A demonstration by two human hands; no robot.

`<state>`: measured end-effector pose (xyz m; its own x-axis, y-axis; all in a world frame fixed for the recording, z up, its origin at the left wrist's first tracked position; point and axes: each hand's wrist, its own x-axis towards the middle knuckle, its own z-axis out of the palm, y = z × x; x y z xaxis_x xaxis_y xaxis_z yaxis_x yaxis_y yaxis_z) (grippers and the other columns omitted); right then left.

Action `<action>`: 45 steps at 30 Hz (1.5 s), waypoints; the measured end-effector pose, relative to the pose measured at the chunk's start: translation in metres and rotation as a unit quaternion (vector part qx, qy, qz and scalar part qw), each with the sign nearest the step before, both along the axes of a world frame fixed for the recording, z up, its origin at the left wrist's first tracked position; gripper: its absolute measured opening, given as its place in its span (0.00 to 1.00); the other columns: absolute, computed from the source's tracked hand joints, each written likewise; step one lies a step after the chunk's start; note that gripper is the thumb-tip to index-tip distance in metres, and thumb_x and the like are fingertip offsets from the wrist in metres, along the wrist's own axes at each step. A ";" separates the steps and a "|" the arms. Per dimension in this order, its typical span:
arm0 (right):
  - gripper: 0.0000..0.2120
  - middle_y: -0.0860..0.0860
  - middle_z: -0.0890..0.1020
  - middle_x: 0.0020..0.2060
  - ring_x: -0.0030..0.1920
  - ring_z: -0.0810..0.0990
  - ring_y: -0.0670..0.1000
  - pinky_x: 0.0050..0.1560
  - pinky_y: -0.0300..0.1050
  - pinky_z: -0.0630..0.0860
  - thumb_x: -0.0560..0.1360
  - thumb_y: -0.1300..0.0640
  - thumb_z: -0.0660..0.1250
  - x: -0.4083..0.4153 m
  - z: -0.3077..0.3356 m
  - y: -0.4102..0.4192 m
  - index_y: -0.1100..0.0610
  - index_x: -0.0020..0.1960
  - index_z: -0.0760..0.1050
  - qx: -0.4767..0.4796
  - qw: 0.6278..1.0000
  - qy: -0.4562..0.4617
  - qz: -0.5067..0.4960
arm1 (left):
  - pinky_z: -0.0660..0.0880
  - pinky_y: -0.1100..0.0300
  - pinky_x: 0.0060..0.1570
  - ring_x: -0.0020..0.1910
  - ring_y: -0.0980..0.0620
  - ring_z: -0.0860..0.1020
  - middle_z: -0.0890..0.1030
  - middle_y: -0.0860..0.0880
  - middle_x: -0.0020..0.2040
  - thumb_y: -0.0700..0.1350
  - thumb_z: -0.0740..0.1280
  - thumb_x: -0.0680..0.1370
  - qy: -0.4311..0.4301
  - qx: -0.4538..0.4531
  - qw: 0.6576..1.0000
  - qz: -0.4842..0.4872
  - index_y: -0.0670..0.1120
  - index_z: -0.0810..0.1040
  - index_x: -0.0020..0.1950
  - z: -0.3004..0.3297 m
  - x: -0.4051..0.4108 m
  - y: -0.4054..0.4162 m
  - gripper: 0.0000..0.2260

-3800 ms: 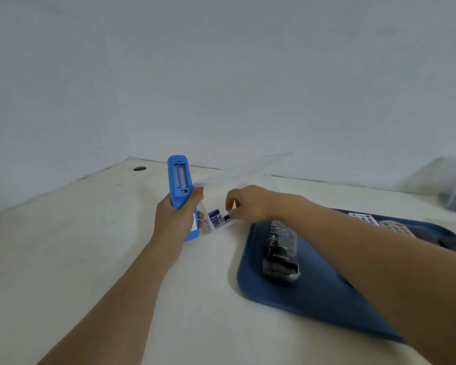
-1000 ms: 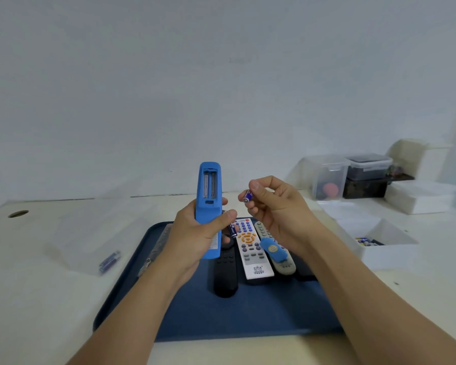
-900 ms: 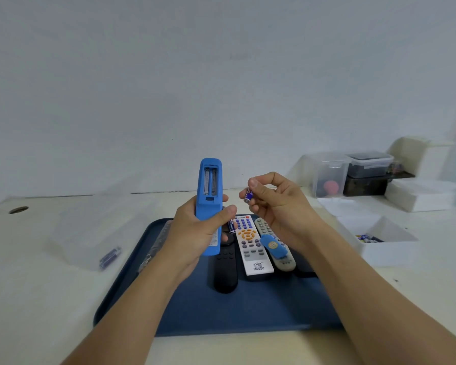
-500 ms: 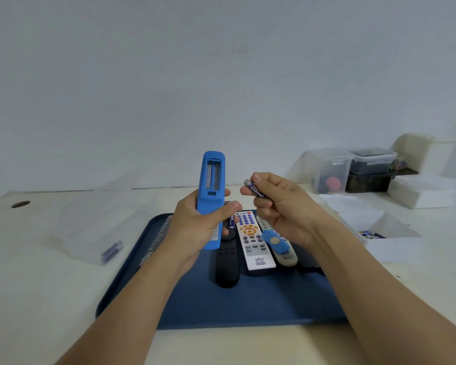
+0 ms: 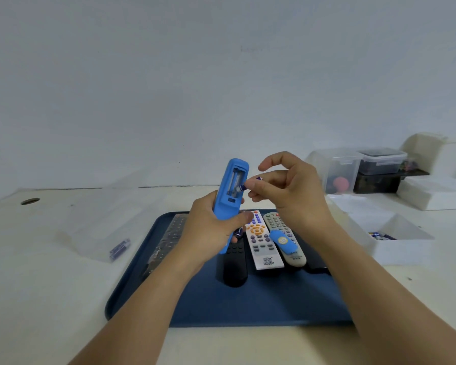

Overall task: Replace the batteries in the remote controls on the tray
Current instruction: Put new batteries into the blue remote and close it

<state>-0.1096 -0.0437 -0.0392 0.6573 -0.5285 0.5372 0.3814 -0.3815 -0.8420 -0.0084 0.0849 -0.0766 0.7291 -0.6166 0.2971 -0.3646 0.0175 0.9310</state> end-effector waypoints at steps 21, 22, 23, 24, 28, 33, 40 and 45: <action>0.06 0.49 0.76 0.42 0.37 0.74 0.45 0.37 0.33 0.72 0.70 0.60 0.78 0.016 -0.027 0.013 0.55 0.46 0.86 -0.101 0.979 -0.062 -0.165 | 0.76 0.62 0.36 0.32 0.56 0.80 0.84 0.53 0.38 0.44 0.78 0.73 0.025 0.006 0.995 -0.092 0.50 0.80 0.55 -0.001 -0.015 -0.001 0.13; 0.06 0.49 0.77 0.43 0.39 0.75 0.45 0.38 0.34 0.73 0.70 0.60 0.78 0.016 -0.028 0.014 0.55 0.47 0.86 -0.116 0.977 -0.059 -0.167 | 0.76 0.62 0.36 0.32 0.57 0.81 0.84 0.54 0.38 0.44 0.78 0.73 0.026 0.002 0.995 -0.093 0.50 0.80 0.55 0.000 -0.016 -0.001 0.13; 0.07 0.49 0.78 0.44 0.41 0.76 0.45 0.39 0.34 0.73 0.71 0.60 0.77 0.017 -0.029 0.014 0.54 0.48 0.86 -0.125 0.976 -0.058 -0.169 | 0.76 0.63 0.37 0.33 0.57 0.81 0.85 0.54 0.39 0.45 0.78 0.73 0.025 -0.001 0.995 -0.093 0.50 0.80 0.55 0.000 -0.016 -0.001 0.13; 0.08 0.48 0.78 0.45 0.43 0.77 0.44 0.40 0.35 0.74 0.71 0.59 0.77 0.017 -0.027 0.014 0.53 0.50 0.86 -0.127 0.975 -0.055 -0.172 | 0.77 0.63 0.37 0.35 0.57 0.82 0.85 0.54 0.40 0.45 0.78 0.73 0.023 -0.002 0.996 -0.091 0.51 0.81 0.55 0.000 -0.016 -0.001 0.14; 0.25 0.48 0.83 0.51 0.45 0.85 0.48 0.40 0.41 0.80 0.71 0.61 0.78 0.014 -0.017 0.014 0.46 0.63 0.75 0.125 0.991 -0.023 -0.048 | 0.77 0.64 0.37 0.35 0.56 0.82 0.85 0.52 0.41 0.43 0.78 0.73 0.010 0.001 0.996 -0.091 0.50 0.81 0.56 0.002 -0.015 -0.001 0.14; 0.12 0.56 0.82 0.45 0.48 0.80 0.57 0.43 0.50 0.80 0.72 0.58 0.74 0.008 -0.016 0.010 0.56 0.55 0.81 0.323 0.932 0.054 0.156 | 0.77 0.65 0.32 0.32 0.58 0.81 0.83 0.54 0.36 0.39 0.76 0.74 -0.014 0.009 0.993 -0.114 0.50 0.80 0.53 0.004 -0.016 0.000 0.12; 0.10 0.56 0.80 0.44 0.43 0.82 0.53 0.46 0.45 0.81 0.74 0.63 0.73 0.010 -0.015 0.007 0.61 0.55 0.81 0.302 0.944 0.020 0.132 | 0.74 0.69 0.33 0.31 0.61 0.80 0.82 0.58 0.33 0.40 0.77 0.74 -0.021 0.020 0.992 -0.120 0.49 0.79 0.53 0.003 -0.016 0.000 0.11; 0.08 0.55 0.85 0.44 0.44 0.84 0.51 0.43 0.42 0.82 0.78 0.61 0.70 0.011 -0.012 0.012 0.60 0.56 0.82 0.220 0.972 0.002 0.077 | 0.78 0.61 0.35 0.33 0.54 0.81 0.84 0.53 0.37 0.39 0.78 0.73 0.027 -0.002 0.993 -0.117 0.50 0.81 0.54 0.004 -0.016 -0.001 0.13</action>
